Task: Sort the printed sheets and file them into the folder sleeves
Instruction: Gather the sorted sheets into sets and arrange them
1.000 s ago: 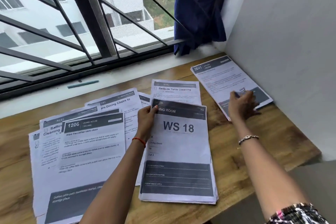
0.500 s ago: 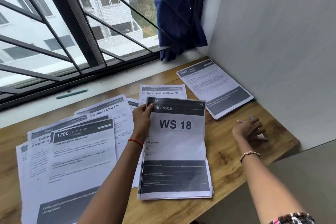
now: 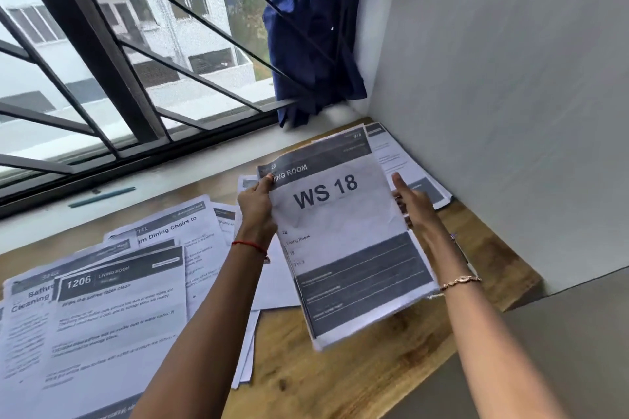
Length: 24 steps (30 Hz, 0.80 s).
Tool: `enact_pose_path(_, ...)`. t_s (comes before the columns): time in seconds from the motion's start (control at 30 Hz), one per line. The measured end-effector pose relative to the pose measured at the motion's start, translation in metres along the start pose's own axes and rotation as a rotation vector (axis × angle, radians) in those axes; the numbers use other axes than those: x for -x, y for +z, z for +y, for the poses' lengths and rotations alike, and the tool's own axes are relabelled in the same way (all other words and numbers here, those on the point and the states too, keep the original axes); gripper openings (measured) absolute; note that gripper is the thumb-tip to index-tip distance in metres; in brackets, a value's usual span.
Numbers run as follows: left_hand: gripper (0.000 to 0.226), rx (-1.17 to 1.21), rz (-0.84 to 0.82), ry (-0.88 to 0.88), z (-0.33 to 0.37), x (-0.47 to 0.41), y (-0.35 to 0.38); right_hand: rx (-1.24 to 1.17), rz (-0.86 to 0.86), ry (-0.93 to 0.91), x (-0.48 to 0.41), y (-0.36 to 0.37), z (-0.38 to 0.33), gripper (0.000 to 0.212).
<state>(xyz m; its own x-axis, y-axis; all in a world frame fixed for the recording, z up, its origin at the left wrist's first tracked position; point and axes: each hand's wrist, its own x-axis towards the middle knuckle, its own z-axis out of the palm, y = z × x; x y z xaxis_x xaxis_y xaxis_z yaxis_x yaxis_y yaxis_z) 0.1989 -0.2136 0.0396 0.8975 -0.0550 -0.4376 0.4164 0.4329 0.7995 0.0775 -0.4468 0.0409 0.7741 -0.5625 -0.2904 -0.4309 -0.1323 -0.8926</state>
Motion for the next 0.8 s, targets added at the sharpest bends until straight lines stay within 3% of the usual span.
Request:
enact_pose_path(0.03, 0.041, 0.023, 0.024, -0.016, -0.002, -0.004, 0.006, -0.009, -0.027, 0.004, -0.005, -0.004, -0.001, 0.057)
enact_pose_path(0.1, 0.036, 0.069, 0.032, -0.063, -0.005, -0.011, 0.018, -0.017, -0.092, -0.001, -0.018, -0.013, -0.001, 0.072)
enact_pose_path(0.13, 0.027, 0.084, 0.037, -0.078, -0.007, -0.015, 0.023, -0.016, -0.127, -0.020, -0.024, -0.017, -0.001, 0.067)
enact_pose_path(0.2, 0.015, 0.091, 0.059, -0.110, -0.011, -0.026, 0.034, 0.035, -0.146, -0.058, -0.035, -0.024, -0.002, 0.036)
enact_pose_path(0.23, 0.013, 0.086, 0.066, -0.125, -0.013, -0.032, 0.040, 0.063, -0.112, -0.075, -0.044, -0.025, -0.003, 0.027)
enact_pose_path(0.37, 0.016, 0.049, 0.057, -0.100, -0.015, -0.041, 0.070, 0.062, 0.054, -0.082, -0.079, -0.034, -0.002, 0.035)
enact_pose_path(0.5, 0.011, -0.129, -0.083, -0.055, -0.030, -0.049, 0.089, 0.026, 0.144, -0.037, -0.115, -0.042, -0.005, 0.034)
enact_pose_path(0.63, 0.035, -0.298, -0.200, -0.026, -0.057, -0.059, 0.098, 0.048, 0.223, -0.016, -0.144, -0.041, -0.005, 0.031)
enact_pose_path(0.8, 0.037, -0.428, -0.298, -0.024, -0.073, -0.066, 0.105, 0.182, 0.290, -0.037, -0.166, -0.033, -0.004, 0.029)
